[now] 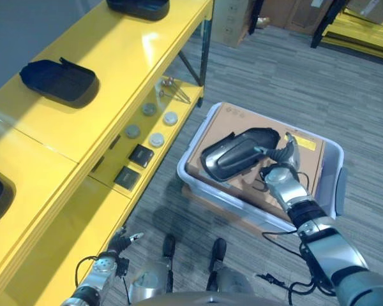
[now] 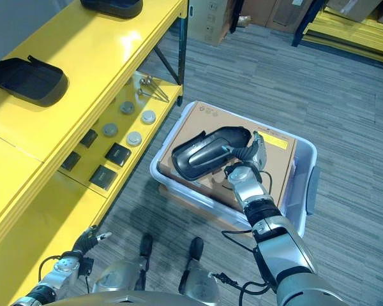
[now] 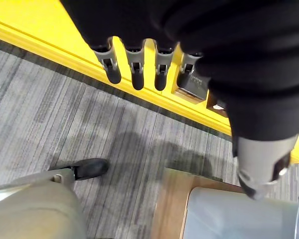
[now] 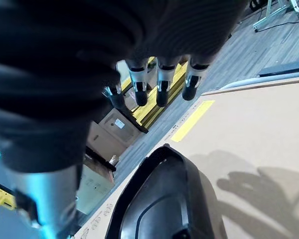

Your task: Move parts from the plastic box to the shelf.

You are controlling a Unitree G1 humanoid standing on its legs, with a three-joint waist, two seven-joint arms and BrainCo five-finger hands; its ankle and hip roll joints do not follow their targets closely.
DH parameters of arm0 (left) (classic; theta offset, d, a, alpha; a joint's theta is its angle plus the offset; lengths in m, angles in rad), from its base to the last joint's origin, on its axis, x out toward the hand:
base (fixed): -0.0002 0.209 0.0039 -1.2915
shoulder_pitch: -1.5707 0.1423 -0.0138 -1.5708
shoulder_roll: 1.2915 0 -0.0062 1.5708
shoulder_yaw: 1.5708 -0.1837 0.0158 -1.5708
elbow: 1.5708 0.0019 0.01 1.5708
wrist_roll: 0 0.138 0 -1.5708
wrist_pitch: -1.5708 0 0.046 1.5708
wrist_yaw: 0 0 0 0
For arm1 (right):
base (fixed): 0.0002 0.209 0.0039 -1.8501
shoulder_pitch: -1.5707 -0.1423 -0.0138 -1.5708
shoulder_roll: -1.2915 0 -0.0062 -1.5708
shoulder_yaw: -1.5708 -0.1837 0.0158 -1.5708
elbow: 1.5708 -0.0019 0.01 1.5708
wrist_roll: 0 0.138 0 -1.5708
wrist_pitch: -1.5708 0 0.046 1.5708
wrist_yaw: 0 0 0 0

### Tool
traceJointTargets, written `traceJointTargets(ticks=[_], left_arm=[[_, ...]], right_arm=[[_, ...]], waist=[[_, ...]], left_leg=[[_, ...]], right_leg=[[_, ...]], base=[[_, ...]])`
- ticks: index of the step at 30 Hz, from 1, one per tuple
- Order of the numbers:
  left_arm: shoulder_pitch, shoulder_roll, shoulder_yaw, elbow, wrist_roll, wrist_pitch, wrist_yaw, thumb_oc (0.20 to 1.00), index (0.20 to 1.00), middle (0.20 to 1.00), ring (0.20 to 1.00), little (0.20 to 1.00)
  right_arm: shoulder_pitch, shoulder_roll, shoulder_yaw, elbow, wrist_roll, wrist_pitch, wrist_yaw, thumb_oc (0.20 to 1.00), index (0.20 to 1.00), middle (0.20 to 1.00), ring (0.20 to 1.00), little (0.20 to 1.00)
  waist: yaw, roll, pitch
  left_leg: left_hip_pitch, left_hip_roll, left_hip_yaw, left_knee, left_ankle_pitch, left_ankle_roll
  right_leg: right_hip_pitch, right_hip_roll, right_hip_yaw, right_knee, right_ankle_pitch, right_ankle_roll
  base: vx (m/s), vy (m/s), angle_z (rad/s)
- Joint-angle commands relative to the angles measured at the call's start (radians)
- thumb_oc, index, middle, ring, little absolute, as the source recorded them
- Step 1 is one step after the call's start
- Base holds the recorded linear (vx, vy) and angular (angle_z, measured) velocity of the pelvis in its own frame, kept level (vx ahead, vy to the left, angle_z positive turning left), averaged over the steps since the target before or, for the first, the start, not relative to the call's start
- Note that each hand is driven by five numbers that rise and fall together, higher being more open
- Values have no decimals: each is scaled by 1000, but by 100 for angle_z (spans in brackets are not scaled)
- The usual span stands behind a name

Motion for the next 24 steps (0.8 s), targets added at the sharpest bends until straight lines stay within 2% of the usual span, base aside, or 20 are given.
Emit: traceJointTargets(ticks=[1,7,12,18,19,20,21,22,24], left_arm=[[-78,-16,-53,58,-10,-43,-8,1000,1000,1000,1000,1000],[-97,-23,-56,63,-28,-47,1,1000,1000,1000,1000,1000],[-106,-30,-54,65,-38,-45,8,1000,1000,1000,1000,1000],[-135,-32,-68,63,-56,-41,11,1000,1000,1000,1000,1000],[-142,-34,-74,65,-60,-44,13,1000,1000,1000,1000,1000],[-147,-35,-79,67,-67,-42,17,1000,1000,1000,1000,1000],[-147,-34,-78,67,-67,-42,17,1000,1000,1000,1000,1000],[-148,-34,-81,70,-65,-44,16,1000,1000,1000,1000,1000],[-148,-36,-85,79,-61,-45,14,1000,1000,1000,1000,1000]], right_arm=[[-84,-34,58,10,-29,17,-7,1000,1000,1000,1000,1000],[-84,-2,112,-13,-35,93,-24,1000,1000,1000,1000,1000],[-51,22,143,-29,-40,154,3,1000,1000,1000,1000,1000],[-82,52,187,74,2,226,51,1000,1000,1000,1000,1000],[-93,69,199,132,50,250,54,1000,1000,1000,1000,1000],[-102,81,201,180,91,247,46,570,570,570,570,570],[-103,82,201,182,93,246,45,570,570,570,570,570],[-109,87,198,212,112,240,42,200,200,200,200,200],[-119,96,190,260,152,224,36,200,200,200,200,200]], waist=[[15,-3,15],[8,-2,46],[0,-5,61],[9,5,84],[17,10,90],[23,13,91],[22,13,91],[27,15,92],[34,18,91]], left_leg=[[-26,7,5,-7,-65,-11],[-39,6,7,-7,-63,-7],[-41,7,13,-7,-65,-6],[-59,6,12,-7,-60,-5],[-64,6,9,-7,-58,-6],[-67,5,6,-7,-56,-7],[-67,5,5,-7,-56,-7],[-68,5,3,-7,-56,-7],[-69,5,-1,-7,-54,-8]], right_leg=[[79,-32,-32,2,-108,29],[59,-29,-23,4,-103,27],[51,-30,-18,6,-100,27],[32,-32,-21,10,-97,25],[30,-33,-27,10,-96,24],[29,-34,-31,10,-97,22],[29,-34,-32,10,-97,22],[29,-35,-36,10,-97,22],[31,-36,-42,10,-97,21]], base=[[0,0,0],[-18,11,1],[0,10,-3],[-31,4,-1],[-35,-5,-1],[0,0,0],[0,0,0],[-7,-5,5],[-1,-4,6]])
